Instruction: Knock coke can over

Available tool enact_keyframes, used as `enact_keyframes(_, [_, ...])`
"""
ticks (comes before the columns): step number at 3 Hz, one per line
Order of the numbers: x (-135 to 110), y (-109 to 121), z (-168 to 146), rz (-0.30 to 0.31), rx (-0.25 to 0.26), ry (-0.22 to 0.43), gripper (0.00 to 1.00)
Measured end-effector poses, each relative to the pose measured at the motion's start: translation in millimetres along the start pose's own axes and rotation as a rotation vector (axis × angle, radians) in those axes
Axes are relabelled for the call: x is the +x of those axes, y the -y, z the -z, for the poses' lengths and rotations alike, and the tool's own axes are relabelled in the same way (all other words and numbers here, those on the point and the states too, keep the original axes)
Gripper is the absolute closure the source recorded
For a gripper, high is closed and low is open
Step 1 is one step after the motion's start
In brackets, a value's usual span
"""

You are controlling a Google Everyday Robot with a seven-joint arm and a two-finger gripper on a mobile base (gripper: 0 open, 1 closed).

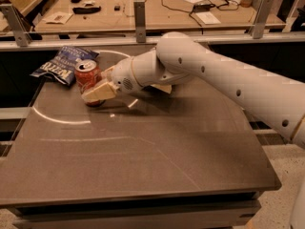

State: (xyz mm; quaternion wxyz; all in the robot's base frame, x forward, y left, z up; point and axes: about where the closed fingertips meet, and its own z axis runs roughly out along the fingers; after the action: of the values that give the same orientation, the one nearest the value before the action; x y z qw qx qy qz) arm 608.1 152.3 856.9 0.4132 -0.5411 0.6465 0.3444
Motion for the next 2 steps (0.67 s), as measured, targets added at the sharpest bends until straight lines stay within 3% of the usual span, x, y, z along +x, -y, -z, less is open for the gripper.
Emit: enact_keyframes(2, [-1.5, -2.9, -3.5, 0.003, -0.008, 0.000, 0.88])
